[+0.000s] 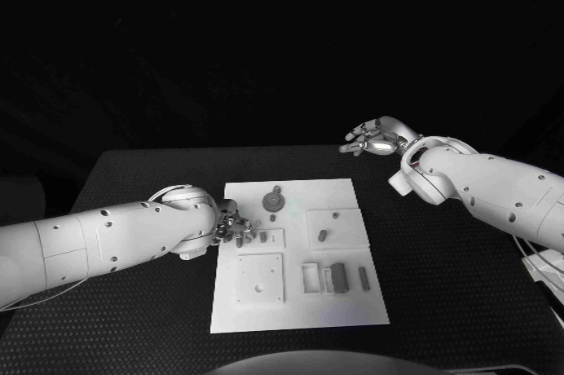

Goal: Assemble the parts on the task board

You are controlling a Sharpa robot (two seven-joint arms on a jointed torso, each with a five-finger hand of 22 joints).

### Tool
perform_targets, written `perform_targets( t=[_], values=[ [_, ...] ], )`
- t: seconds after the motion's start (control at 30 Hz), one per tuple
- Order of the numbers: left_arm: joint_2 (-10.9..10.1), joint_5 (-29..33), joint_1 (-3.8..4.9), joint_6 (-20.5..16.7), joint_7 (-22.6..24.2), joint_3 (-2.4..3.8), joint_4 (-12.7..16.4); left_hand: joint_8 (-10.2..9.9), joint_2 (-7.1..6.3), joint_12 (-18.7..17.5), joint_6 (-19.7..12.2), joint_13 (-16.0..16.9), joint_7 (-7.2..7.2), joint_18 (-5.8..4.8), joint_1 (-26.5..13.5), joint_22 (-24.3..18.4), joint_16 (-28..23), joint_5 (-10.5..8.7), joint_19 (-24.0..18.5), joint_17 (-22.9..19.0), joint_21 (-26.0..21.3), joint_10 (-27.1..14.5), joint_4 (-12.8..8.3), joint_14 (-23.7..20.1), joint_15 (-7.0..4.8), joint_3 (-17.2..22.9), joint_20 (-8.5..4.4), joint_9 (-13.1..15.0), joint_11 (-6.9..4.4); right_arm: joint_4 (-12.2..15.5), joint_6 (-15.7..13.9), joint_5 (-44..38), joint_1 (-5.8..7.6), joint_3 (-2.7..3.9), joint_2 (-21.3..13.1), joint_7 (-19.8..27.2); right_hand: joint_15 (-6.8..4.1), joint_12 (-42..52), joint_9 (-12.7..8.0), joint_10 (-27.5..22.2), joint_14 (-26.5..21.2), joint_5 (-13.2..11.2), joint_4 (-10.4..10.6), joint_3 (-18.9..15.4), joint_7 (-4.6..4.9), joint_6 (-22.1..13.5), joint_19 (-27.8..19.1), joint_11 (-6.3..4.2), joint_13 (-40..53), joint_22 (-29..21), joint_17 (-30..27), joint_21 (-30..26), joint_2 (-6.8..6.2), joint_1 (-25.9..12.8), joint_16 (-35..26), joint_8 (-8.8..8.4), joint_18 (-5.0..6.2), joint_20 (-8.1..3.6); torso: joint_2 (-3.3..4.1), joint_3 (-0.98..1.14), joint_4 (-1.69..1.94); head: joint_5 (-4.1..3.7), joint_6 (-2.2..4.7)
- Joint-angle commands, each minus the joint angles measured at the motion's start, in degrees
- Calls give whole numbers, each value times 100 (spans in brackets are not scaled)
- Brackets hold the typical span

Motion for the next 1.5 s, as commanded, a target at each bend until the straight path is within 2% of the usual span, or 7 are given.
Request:
perform_targets(
  t=[0.03,0.87,0.93,0.97,1.03,1.07,1.5],
  values=[
    [-25,-19,1,-112,43,4,3,-35,-34,2,-32,9,3,117,0,82,32,-28,4,-6,-26,-25,33,-14,-18,3,-19,5,0,2,55,0,-8,2,0,33,6,-36,-9,-2,-28,-23,24,-21,296,-54,-41,25,-8,7,7,-20,-17,19,-31,31,-44,13,1,-3,-2,-4,2],
    [124,1258,274,-2197,2608,34,-346,-35,-40,2,-32,9,3,118,1,82,32,-28,4,-6,-27,-25,36,-14,-18,2,-19,5,0,-24,55,16,-40,2,24,42,27,-52,-17,-26,-76,-23,29,-26,304,-77,-66,36,-26,15,1,-34,-33,14,-63,21,-54,16,3,2,4,-28,96],
    [236,1033,271,-2275,2713,25,-430,-389,-702,-502,-748,-163,205,118,317,26,-353,22,-582,-132,-330,-905,-283,-590,52,53,50,-117,232,-25,57,17,-40,2,28,42,29,-53,-18,-28,-79,-23,30,-24,304,-79,-68,36,-29,18,1,-36,-32,16,-66,21,-55,15,4,3,-4,-34,105],
    [302,750,265,-2282,2810,21,-487,-820,-779,-1749,-1635,-630,501,146,2407,-162,-1396,416,-2079,-484,-1146,-2950,-496,-2104,353,1335,308,-267,669,-26,58,17,-40,2,30,44,29,-53,-19,-28,-80,-23,30,-24,305,-80,-68,37,-31,20,2,-36,-32,17,-67,21,-55,15,5,4,-5,-36,108],
    [416,203,223,-2298,2903,20,-582,-678,-813,-1945,-1453,-858,800,-76,2474,-314,-1781,155,-2305,-722,-1382,-2693,-407,-2282,902,1070,689,-185,1035,-37,60,17,-42,2,42,48,30,-54,-19,-28,-81,-23,31,-23,305,-81,-69,37,-32,21,2,-37,-31,18,-68,21,-55,15,8,1,-8,-30,123],
    [467,32,194,-2327,2923,18,-628,-629,-632,-2769,-1539,-1672,722,187,3016,-728,-2275,151,-2062,-1176,-1730,-2105,-483,-1854,1082,361,989,-127,1142,-43,59,17,-43,2,46,50,31,-54,-19,-29,-82,-23,31,-23,306,-81,-70,38,-34,22,3,-37,-31,19,-69,21,-56,15,7,0,-10,-30,131],
    [792,-1782,-27,-2294,3028,10,-1006,-705,-614,-3988,-1388,-2663,685,136,3448,-1108,-2380,101,-1536,-1338,-2080,-1370,-490,-1455,1048,-332,888,-377,1165,-55,68,17,-46,2,60,53,33,-55,-21,-28,-84,-23,36,-21,307,-82,-71,39,-41,31,6,-39,-28,22,-73,23,-57,14,7,0,-7,-57,157]
  ],
)
